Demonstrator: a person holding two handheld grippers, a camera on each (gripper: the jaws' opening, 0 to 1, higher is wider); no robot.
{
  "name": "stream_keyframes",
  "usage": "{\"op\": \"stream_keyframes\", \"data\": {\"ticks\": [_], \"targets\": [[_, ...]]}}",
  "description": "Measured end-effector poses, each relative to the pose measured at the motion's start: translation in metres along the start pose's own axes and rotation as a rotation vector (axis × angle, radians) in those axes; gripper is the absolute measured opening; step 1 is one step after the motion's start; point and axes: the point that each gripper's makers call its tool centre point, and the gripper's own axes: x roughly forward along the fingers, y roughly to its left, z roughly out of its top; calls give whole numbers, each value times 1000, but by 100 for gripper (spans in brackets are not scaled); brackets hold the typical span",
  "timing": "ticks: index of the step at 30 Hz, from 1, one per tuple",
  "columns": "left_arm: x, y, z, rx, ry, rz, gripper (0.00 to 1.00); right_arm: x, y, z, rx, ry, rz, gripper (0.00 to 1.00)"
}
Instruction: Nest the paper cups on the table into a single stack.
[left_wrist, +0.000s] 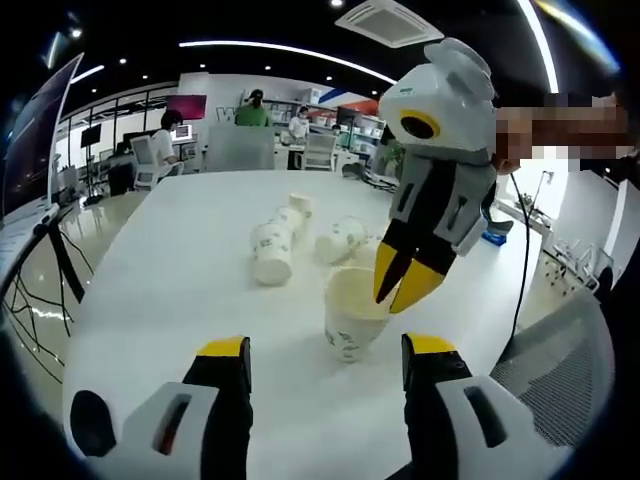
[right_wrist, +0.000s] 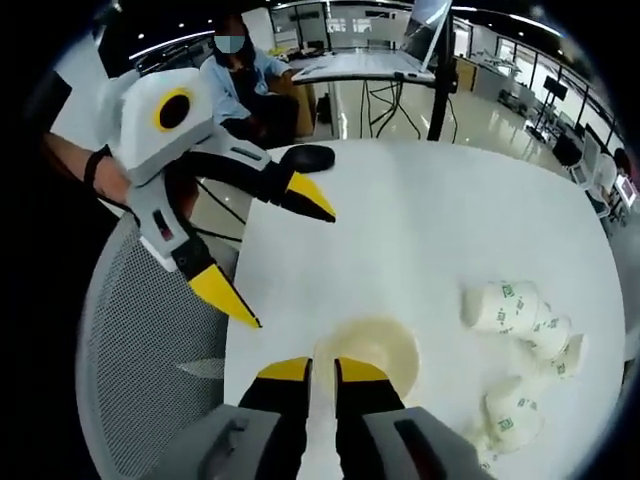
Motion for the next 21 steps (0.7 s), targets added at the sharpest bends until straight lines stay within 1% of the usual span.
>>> {"op": "stream_keyframes", "data": {"ticks": [5,11,16,21], "targets": [[0,-2,-1,6,3,-3,59,-14,-2,3,19,-37,-7,7],[-1,-4,0,8,7,-7,59,-38,-7,6,40,-80,-42,7],[0,-2,-3,13,12,-7,59,-57,-13,2,55,-100,-73,7],[0,-2,-3,11,14,-6,59,-77,-29,-11,99,-123,-120,7]]}}
